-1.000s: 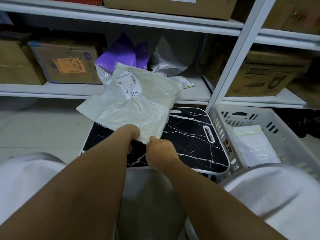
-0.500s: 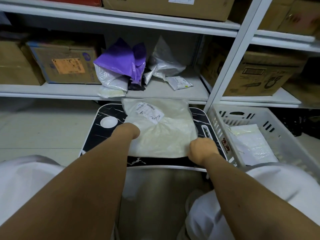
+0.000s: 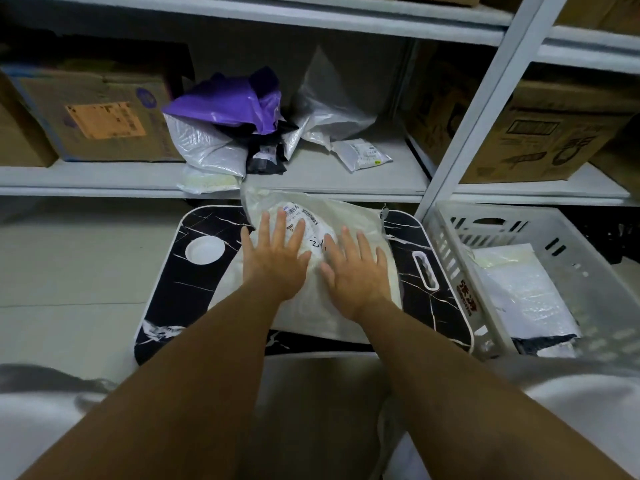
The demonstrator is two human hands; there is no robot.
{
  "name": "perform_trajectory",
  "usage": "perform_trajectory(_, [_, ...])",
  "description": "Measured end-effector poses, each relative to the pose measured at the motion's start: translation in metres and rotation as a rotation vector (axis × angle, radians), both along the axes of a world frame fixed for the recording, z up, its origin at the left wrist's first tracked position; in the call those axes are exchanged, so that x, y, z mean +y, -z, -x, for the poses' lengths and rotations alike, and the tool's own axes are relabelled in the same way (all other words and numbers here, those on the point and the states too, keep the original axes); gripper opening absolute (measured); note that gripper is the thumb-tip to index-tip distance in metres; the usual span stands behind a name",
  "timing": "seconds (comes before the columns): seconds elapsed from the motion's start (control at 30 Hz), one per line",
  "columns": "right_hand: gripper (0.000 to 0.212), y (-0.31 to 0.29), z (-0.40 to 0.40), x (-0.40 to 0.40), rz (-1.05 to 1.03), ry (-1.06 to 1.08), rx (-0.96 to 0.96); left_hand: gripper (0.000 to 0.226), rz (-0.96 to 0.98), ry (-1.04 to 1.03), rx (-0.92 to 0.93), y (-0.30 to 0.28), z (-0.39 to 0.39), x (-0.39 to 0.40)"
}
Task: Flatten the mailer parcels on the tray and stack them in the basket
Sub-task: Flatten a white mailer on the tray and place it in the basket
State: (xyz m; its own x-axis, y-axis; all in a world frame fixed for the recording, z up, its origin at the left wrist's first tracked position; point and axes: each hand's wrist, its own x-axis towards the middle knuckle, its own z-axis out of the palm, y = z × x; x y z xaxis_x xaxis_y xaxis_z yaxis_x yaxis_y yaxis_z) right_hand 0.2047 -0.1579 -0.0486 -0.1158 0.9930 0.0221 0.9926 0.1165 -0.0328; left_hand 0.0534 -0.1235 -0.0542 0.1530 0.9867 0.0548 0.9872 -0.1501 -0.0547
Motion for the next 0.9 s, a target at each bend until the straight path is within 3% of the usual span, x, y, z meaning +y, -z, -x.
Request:
perform_trajectory(0.13, [0.058,0.029,0.005,0.019,0.058,0.018,0.049,0.059,-0.035,0.068,0.034,0.02,-0.002,0.016])
perform_trajectory(0.4, [0.074,0.088,0.006,0.013,0.212,0.024,0.021,0.062,0.259,0.013,0.037,0.079,0.006,-0.006])
perform_trajectory(0.57, [0.078,0.095,0.006,0.022,0.216,0.031,0.045,0.06,0.336,0.015,0.033,0.082,0.005,0.004])
perform_trajectory(0.77, [0.074,0.086,0.014,0.035,0.128,0.075,-0.024,0.059,0.109,-0.018,-0.025,0.066,-0.006,0.024])
perform_trajectory(0.9, [0.038,0.078,0.02,0.063,-0.137,0.083,-0.043,0.04,-0.013,0.025,-0.003,0.06,-0.013,0.039])
